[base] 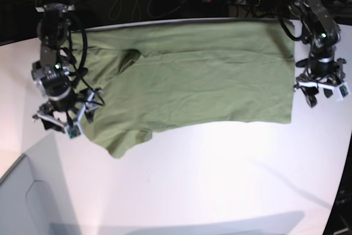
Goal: Fold the T-shirt properly
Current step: 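Move both grippers out along the shirt's sides toward the hem, then grasp the hem corners with both grippers, then lift the hem with both grippers and fold it over toward the collar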
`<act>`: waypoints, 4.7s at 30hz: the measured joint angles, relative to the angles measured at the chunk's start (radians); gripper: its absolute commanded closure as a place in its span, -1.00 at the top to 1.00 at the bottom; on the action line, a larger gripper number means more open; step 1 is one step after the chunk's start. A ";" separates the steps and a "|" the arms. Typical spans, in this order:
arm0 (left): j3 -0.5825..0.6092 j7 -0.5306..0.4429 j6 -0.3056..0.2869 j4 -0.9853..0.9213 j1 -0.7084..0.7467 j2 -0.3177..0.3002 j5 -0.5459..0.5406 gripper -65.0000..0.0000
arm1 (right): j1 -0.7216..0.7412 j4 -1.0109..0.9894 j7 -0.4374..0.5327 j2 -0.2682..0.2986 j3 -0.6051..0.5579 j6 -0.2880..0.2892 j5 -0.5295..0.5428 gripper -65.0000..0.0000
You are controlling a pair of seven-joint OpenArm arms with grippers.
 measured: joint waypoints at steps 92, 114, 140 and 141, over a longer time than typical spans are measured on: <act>0.256 -0.345 -0.001 -0.793 -0.374 -0.031 0.249 -1.00 | 0.468 -0.924 0.388 -0.069 -0.029 0.064 -0.010 0.36; 0.256 -0.334 -0.001 -0.783 -0.370 -0.032 0.249 -1.00 | 0.421 -0.949 0.448 -0.066 -0.024 0.067 -0.010 -1.00; 0.254 -0.294 -0.001 -0.352 -0.107 -0.029 0.249 -1.00 | 0.018 -0.216 0.339 -0.061 -0.023 0.074 -0.011 -1.00; 0.254 -0.294 -0.001 -0.351 -0.098 -0.029 0.249 -1.00 | 0.010 -0.207 0.340 -0.062 -0.023 0.074 -0.011 -1.00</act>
